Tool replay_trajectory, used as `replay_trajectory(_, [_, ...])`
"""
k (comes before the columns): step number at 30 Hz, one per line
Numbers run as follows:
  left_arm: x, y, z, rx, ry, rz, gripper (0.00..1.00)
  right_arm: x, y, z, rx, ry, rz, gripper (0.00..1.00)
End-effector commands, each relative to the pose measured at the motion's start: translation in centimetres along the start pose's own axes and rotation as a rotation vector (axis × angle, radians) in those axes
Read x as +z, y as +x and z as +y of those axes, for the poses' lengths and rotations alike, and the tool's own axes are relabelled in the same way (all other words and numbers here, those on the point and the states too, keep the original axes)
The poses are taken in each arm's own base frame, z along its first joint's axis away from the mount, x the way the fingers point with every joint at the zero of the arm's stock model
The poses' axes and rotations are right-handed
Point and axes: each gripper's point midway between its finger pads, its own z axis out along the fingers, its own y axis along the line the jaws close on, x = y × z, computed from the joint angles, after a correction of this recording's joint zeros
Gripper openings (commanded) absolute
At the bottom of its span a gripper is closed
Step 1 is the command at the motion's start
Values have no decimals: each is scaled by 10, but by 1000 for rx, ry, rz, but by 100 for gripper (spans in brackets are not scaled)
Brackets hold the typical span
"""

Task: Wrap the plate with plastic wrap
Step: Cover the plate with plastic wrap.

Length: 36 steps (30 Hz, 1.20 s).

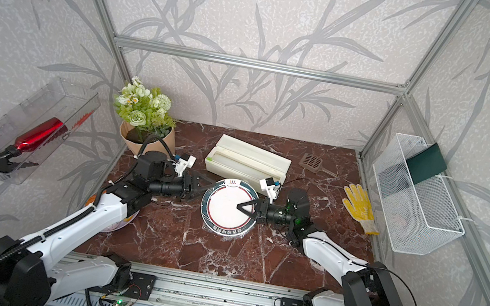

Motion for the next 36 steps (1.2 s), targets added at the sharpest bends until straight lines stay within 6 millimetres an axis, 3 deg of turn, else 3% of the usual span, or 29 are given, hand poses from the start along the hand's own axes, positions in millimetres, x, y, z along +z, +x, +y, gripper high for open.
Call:
replay_trajectory(1, [7, 17, -15, 12, 100, 125, 64, -2, 2, 29, -93, -69, 42, 11])
replay_trajectory(11, [24, 30, -29, -5, 173, 198, 57, 6, 8, 23, -76, -82, 84, 11])
replay_trajectory(22, [30, 35, -27, -19, 189, 222, 19, 8, 1, 20, -77, -60, 62, 10])
replay_trajectory(36, [29, 33, -31, -19, 206, 214, 1, 6, 2, 20, -81, -52, 55, 10])
